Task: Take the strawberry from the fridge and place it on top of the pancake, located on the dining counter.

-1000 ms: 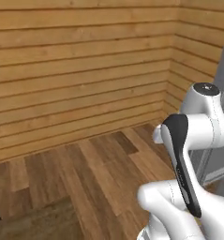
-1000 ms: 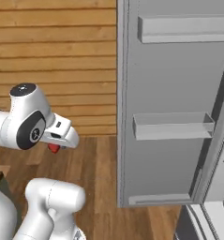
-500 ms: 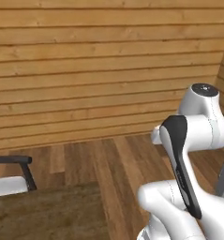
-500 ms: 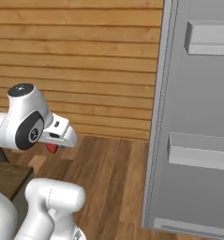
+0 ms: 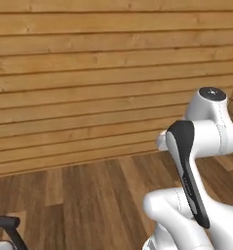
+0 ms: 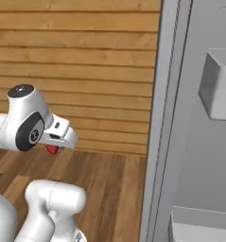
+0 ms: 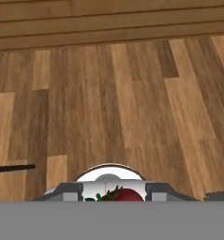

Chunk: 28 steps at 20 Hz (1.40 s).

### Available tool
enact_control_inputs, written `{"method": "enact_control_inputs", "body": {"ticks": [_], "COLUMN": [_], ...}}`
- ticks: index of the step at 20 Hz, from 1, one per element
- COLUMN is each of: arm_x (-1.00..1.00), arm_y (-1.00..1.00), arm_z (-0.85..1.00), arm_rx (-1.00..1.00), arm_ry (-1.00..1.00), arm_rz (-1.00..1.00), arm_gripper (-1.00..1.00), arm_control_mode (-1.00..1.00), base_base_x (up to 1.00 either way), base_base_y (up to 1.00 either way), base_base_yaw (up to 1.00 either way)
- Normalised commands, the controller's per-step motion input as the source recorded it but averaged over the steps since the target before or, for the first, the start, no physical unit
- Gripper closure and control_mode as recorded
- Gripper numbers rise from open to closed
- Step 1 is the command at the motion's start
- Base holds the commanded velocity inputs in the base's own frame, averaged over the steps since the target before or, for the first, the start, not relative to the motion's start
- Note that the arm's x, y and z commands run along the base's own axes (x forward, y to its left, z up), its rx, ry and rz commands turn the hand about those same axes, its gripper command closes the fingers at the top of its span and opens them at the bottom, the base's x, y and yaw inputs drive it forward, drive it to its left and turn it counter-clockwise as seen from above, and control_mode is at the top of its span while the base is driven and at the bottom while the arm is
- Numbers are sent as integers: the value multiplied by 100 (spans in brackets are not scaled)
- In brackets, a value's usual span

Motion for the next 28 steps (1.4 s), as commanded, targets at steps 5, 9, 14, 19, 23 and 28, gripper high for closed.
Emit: {"method": "enact_control_inputs", "body": {"ticks": [5, 9, 14, 19, 23, 28], "arm_x": [0, 0, 0, 0, 0, 0], "arm_y": [0, 0, 0, 0, 0, 0], "arm_z": [0, 0, 0, 0, 0, 0], "arm_rx": [0, 0, 0, 0, 0, 0], "arm_ry": [0, 0, 0, 0, 0, 0], "arm_rz": [0, 0, 0, 0, 0, 0], "arm_gripper": [100, 100, 100, 100, 100, 100], "arm_control_mode": [100, 100, 100, 100, 100, 100], "base_base_x": [100, 100, 100, 100, 100, 91], "base_base_y": [6, 5, 30, 80, 100, 100], "base_base_yaw": [-7, 0, 3, 14, 32, 45]}}
